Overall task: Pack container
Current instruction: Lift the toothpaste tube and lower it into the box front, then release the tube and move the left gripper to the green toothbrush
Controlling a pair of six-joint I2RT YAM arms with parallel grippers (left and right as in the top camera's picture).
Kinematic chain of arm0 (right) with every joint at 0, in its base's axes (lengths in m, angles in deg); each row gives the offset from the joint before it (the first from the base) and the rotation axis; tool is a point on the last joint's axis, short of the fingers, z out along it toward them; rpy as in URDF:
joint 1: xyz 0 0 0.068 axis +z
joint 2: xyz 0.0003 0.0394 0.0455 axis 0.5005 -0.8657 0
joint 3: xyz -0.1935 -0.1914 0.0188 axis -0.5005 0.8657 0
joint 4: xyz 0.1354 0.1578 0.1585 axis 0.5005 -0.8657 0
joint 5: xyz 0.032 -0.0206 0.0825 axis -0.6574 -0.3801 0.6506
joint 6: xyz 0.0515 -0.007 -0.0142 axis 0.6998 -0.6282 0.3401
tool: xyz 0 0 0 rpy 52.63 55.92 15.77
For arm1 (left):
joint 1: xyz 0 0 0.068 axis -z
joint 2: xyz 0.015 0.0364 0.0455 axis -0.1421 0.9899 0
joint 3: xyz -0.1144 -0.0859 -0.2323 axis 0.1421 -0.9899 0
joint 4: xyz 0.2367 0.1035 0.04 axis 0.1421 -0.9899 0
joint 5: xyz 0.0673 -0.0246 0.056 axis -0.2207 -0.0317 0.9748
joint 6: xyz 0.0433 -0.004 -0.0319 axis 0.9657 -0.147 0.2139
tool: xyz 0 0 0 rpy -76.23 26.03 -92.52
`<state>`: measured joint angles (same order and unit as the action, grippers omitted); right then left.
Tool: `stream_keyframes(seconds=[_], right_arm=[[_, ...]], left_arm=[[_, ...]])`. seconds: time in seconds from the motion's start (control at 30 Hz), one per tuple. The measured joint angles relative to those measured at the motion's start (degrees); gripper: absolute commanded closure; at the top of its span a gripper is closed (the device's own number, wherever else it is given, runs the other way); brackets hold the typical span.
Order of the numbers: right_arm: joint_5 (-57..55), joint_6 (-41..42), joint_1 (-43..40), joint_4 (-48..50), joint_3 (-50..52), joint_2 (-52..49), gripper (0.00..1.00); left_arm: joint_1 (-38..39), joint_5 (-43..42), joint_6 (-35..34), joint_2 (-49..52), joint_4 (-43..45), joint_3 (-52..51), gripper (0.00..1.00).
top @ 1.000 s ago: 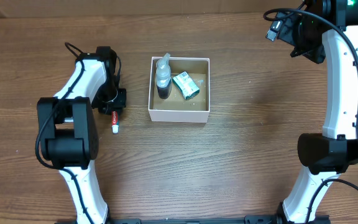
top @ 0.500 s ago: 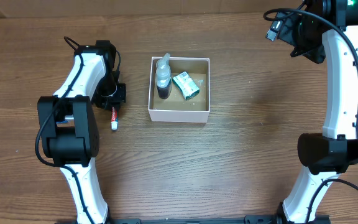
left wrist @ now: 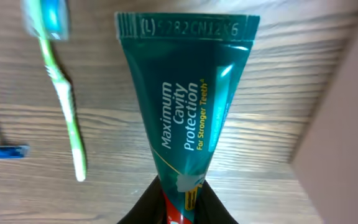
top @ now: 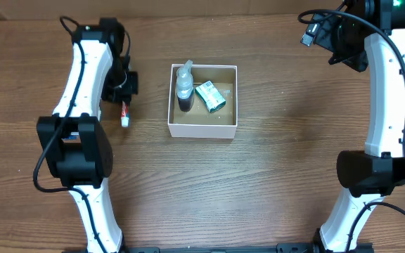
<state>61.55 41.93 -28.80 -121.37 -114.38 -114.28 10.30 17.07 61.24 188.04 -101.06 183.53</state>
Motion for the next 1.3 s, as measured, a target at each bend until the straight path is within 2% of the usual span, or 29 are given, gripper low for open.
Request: stream_keyframes(seconds=[0.2, 0.43, 0.73, 0.97, 1.3], right_arm=[[0.0, 0.0, 0.0, 0.0, 0.0, 0.0, 0.0], [0.0, 0.0, 0.0, 0.0, 0.0, 0.0, 0.0], [0.0, 0.0, 0.0, 0.0, 0.0, 0.0, 0.0], [0.0, 0.0, 0.0, 0.0, 0.0, 0.0, 0.0], [0.0, 0.0, 0.0, 0.0, 0.0, 0.0, 0.0]], left_arm=[[5.4, 0.0, 1.5, -2.9, -1.4, 7.3, 0.82], [15.3, 0.0, 3.5, -10.8, -1.2, 8.8, 0.81], [25.8, 0.0, 12.4, -13.2, 2.4, 8.5, 0.75], [27.2, 0.0, 16.3, -13.1, 5.4, 2.8, 0.66], [26.8, 0.4, 16.7, -13.2, 5.6, 1.9, 0.64]])
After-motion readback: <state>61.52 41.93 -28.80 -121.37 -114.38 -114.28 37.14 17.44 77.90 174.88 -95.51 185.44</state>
